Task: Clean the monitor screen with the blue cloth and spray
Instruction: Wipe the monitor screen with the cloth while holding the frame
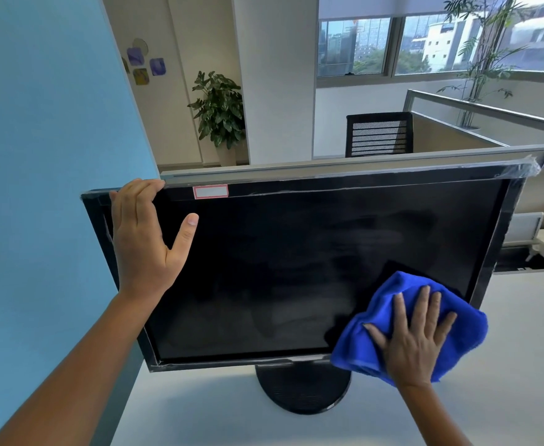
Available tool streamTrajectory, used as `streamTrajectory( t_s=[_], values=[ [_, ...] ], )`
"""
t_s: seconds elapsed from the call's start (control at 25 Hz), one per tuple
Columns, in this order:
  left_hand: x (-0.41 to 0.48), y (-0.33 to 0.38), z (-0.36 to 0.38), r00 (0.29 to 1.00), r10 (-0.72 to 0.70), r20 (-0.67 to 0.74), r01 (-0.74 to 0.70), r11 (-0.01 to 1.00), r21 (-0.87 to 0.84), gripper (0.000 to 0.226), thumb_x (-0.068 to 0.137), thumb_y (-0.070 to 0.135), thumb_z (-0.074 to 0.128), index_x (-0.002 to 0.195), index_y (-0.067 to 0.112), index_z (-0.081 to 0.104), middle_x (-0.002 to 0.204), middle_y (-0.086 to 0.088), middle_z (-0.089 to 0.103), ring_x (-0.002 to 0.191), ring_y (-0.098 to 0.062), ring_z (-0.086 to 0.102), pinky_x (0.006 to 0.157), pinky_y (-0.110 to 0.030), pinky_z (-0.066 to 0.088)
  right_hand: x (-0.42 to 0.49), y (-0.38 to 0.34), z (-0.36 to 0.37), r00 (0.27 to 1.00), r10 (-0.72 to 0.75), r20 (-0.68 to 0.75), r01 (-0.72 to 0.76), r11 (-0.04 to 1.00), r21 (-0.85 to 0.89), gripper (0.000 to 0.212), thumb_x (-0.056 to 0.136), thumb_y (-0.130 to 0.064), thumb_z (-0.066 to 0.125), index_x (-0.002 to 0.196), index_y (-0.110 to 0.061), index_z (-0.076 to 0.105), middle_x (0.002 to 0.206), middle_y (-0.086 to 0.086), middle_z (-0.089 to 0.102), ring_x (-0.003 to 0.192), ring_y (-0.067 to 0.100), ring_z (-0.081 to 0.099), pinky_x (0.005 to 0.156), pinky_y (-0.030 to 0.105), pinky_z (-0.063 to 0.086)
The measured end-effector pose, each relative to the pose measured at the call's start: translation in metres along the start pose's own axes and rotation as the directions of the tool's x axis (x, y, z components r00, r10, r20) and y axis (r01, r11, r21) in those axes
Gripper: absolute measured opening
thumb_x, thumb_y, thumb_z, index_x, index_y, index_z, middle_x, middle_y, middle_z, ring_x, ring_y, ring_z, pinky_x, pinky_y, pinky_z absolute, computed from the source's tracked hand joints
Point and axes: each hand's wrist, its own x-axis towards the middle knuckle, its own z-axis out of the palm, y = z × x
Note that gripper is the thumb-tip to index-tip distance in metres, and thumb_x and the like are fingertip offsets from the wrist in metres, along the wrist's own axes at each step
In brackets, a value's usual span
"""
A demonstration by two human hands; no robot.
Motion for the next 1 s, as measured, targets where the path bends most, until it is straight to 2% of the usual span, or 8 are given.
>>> streamTrajectory(
  t_s=[0.12, 0.24, 0.4, 0.56, 0.68, 0.88, 1.0],
  values=[
    [0.000, 0.000, 0.000, 1.000, -0.008, -0.004, 0.008, 1.000, -0.005, 0.059, 0.093, 0.046, 0.042, 0.119, -0.007, 0.049, 0.120, -0.026, 0.053, 0.118, -0.039, 0.046, 0.107, -0.048, 0.032, 0.017, 0.004, -0.005, 0.993, 0.119, 0.007, -0.119, 0.989, 0.086, 0.074, 0.092, -0.066, 0.024, 0.136, -0.007, 0.039, 0.144, 0.035, 0.032, 0.137, 0.047, 0.021, 0.107, 0.068, 0.014],
    [0.000, 0.000, 0.001, 1.000, -0.015, -0.007, 0.015, 1.000, -0.012, 0.060, 0.093, 0.047, 0.040, 0.119, -0.007, 0.049, 0.120, -0.026, 0.053, 0.118, -0.039, 0.046, 0.106, -0.050, 0.032, 0.053, 0.007, -0.014, 0.981, 0.190, -0.047, -0.179, 0.967, 0.180, 0.070, 0.095, -0.060, 0.025, 0.144, -0.010, 0.029, 0.148, 0.035, 0.024, 0.139, 0.048, 0.016, 0.109, 0.067, 0.011],
    [0.000, -0.002, 0.003, 1.000, -0.018, -0.001, 0.018, 0.999, -0.028, 0.062, 0.093, 0.049, 0.039, 0.119, -0.006, 0.049, 0.121, -0.026, 0.053, 0.118, -0.039, 0.046, 0.105, -0.052, 0.034, 0.102, 0.006, -0.024, 0.950, 0.270, -0.158, -0.230, 0.945, 0.233, 0.062, 0.098, -0.050, 0.032, 0.146, -0.011, 0.028, 0.148, 0.035, 0.024, 0.137, 0.050, 0.020, 0.110, 0.066, 0.012],
    [-0.001, -0.003, 0.004, 1.000, -0.024, -0.007, 0.024, 0.999, -0.036, 0.062, 0.093, 0.050, 0.038, 0.119, -0.005, 0.049, 0.121, -0.025, 0.053, 0.118, -0.038, 0.046, 0.104, -0.054, 0.034, 0.127, -0.021, -0.033, 0.915, 0.365, -0.170, -0.298, 0.898, 0.322, 0.062, 0.098, -0.048, 0.032, 0.146, -0.008, 0.028, 0.148, 0.035, 0.024, 0.137, 0.052, 0.018, 0.110, 0.067, 0.012],
    [0.000, -0.001, 0.003, 0.999, -0.037, -0.007, 0.037, 0.998, -0.044, 0.063, 0.092, 0.050, 0.038, 0.119, -0.006, 0.049, 0.121, -0.026, 0.053, 0.118, -0.038, 0.046, 0.106, -0.051, 0.033, 0.127, -0.053, -0.038, 0.929, 0.330, -0.170, -0.261, 0.906, 0.333, 0.060, 0.099, -0.047, 0.033, 0.144, -0.008, 0.033, 0.148, 0.034, 0.026, 0.137, 0.052, 0.019, 0.110, 0.066, 0.012],
    [0.002, 0.003, -0.002, 0.998, -0.057, 0.035, 0.059, 0.996, -0.063, 0.063, 0.090, 0.051, 0.044, 0.119, -0.005, 0.048, 0.122, -0.025, 0.054, 0.121, -0.038, 0.045, 0.108, -0.051, 0.032, 0.104, -0.104, -0.046, 0.984, 0.142, -0.110, -0.099, 0.940, 0.328, 0.060, 0.097, -0.050, 0.033, 0.144, -0.012, 0.033, 0.150, 0.026, 0.020, 0.140, 0.047, 0.014, 0.112, 0.063, 0.009],
    [-0.004, 0.017, -0.006, 0.997, -0.070, 0.028, 0.072, 0.995, -0.062, 0.061, 0.089, 0.045, 0.051, 0.128, -0.002, 0.044, 0.132, -0.022, 0.048, 0.133, -0.034, 0.036, 0.116, -0.051, 0.018, 0.090, -0.121, -0.053, 0.997, 0.058, -0.045, -0.041, 0.949, 0.313, 0.063, 0.095, -0.055, 0.033, 0.144, -0.015, 0.031, 0.151, 0.023, 0.016, 0.141, 0.044, 0.011, 0.113, 0.062, 0.008]
  ],
)
